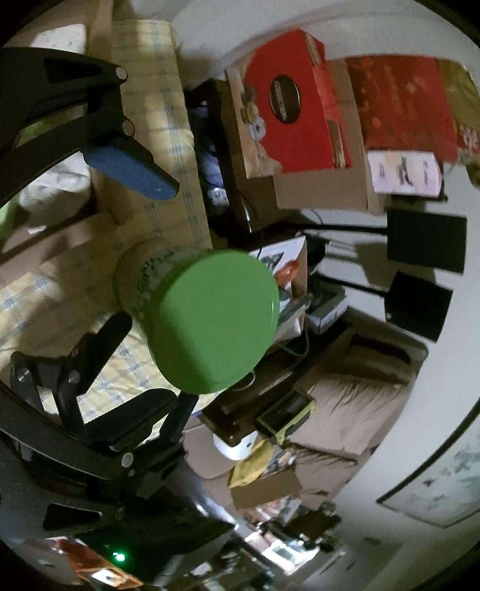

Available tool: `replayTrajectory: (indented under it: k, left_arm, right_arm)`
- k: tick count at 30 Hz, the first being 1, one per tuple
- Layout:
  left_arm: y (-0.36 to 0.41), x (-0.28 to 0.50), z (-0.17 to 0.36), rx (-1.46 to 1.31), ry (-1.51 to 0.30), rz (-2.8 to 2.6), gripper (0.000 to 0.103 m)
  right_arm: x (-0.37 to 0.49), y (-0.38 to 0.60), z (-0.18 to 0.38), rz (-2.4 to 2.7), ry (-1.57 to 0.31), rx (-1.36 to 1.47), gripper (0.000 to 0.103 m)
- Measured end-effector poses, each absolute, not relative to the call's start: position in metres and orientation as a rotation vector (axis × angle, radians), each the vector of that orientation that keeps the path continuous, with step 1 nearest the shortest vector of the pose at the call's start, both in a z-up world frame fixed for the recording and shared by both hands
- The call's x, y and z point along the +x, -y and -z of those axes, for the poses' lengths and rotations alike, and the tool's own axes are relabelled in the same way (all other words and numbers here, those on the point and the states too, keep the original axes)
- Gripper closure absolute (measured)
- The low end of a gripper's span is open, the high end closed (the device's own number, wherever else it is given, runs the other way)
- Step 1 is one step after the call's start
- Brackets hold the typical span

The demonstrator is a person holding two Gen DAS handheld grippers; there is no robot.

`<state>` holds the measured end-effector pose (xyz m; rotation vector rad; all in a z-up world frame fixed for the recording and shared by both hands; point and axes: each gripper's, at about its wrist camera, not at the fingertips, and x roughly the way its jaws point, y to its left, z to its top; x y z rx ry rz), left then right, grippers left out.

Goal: Organize objects

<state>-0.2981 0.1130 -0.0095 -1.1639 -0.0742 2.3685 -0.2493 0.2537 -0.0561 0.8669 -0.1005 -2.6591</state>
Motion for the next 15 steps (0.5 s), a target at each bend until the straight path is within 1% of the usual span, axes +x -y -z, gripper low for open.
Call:
replayTrajectory:
  k: [2, 6, 9, 15]
  left_arm:
    - [-0.118, -0.298, 0.011, -1.151, 0.05, -2.342, 0.001]
    - [-0.131, -0.296, 0.012, -1.096, -0.067, -2.318, 0.001]
    - [-0.139, -0.295, 0.014, -1.074, -0.116, -2.298, 0.001]
    - [-0.143, -0.298, 0.018, -1.055, -0.138, -2.259, 0.001]
  right_arm:
    - [-0.251, -0.257, 0.058, 2.643, 0.142, 0.847, 0.001]
    - [-0.252, -0.259, 0.063, 2.657, 0.127, 0.815, 0.001]
    - [-0.254, -0.261, 0.068, 2.655, 0.178, 0.802, 0.001]
    - [-0.259, -0.263, 0.076, 2.617, 0.291, 0.77, 0.001]
